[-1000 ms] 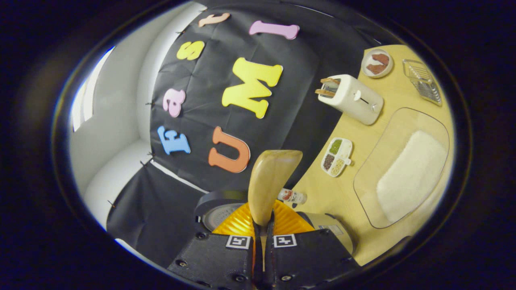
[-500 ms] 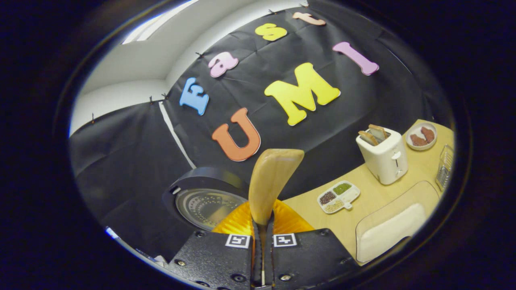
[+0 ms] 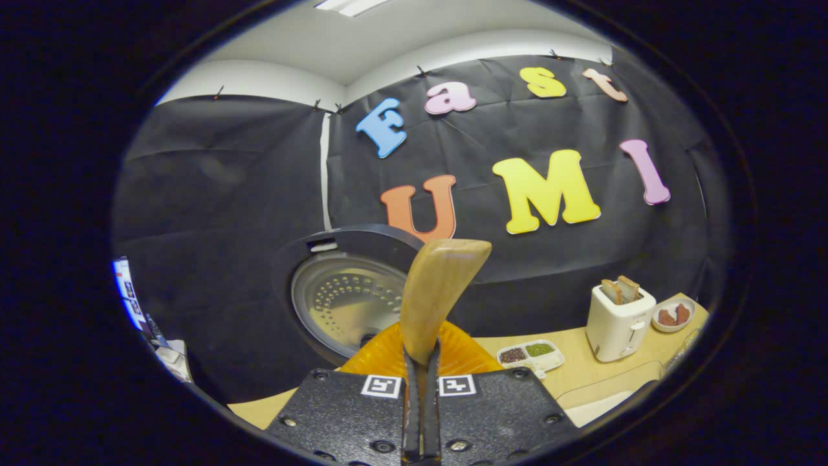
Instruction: Close the left gripper, press the button to open the rice cooker; take a wooden spoon from the chopstick holder with the right hand, scoop a spoonful of rice and pour it into the rice cooker, then put the wooden spoon back into the chopstick holder.
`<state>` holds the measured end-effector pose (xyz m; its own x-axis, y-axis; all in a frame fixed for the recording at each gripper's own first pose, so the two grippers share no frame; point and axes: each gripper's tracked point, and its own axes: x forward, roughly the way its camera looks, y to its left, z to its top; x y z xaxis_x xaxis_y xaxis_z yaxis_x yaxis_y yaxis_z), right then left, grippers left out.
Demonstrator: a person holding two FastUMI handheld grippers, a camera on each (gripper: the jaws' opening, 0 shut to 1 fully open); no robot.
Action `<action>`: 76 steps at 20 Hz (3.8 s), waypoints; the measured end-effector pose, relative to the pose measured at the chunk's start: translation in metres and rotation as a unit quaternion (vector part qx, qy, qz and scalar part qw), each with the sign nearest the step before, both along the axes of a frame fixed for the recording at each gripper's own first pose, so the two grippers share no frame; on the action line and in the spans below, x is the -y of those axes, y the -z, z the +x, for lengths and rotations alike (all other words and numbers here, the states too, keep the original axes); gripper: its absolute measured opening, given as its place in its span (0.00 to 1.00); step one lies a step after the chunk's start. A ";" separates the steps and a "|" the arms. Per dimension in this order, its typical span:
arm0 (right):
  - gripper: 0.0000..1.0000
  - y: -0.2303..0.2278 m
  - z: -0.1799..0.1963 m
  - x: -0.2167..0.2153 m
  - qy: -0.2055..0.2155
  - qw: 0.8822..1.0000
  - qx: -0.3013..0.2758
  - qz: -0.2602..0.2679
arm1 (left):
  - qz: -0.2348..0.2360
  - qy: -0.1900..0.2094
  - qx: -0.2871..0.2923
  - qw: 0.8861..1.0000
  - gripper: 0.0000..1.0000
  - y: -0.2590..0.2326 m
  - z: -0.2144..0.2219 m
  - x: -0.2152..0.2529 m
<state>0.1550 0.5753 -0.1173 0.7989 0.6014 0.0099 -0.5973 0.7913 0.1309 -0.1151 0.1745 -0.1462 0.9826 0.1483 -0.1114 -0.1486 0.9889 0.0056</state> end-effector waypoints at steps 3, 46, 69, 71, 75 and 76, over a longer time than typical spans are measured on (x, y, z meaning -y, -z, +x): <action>0.08 -0.010 -0.011 -0.011 -0.017 0.997 0.053 -0.043 | 0.005 -0.005 -0.002 1.000 0.98 0.001 -0.002 -0.003; 0.11 -0.026 0.099 0.359 0.161 0.984 0.047 -0.065 | 0.006 0.035 0.041 0.999 0.97 -0.025 0.097 0.110; 0.81 0.096 0.137 0.482 0.232 0.969 -0.078 -0.020 | 0.004 0.041 0.013 0.999 0.97 -0.012 0.128 0.136; 1.00 0.088 0.131 0.489 0.248 0.966 -0.069 -0.026 | 0.003 0.038 0.010 0.999 0.97 -0.012 0.134 0.132; 1.00 0.077 0.117 0.500 0.278 0.958 -0.062 -0.040 | 0.004 0.029 0.018 0.999 0.98 -0.021 0.142 0.121; 1.00 0.072 0.111 0.499 0.274 0.959 -0.059 -0.036 | 0.005 0.025 0.024 0.999 0.97 -0.025 0.144 0.117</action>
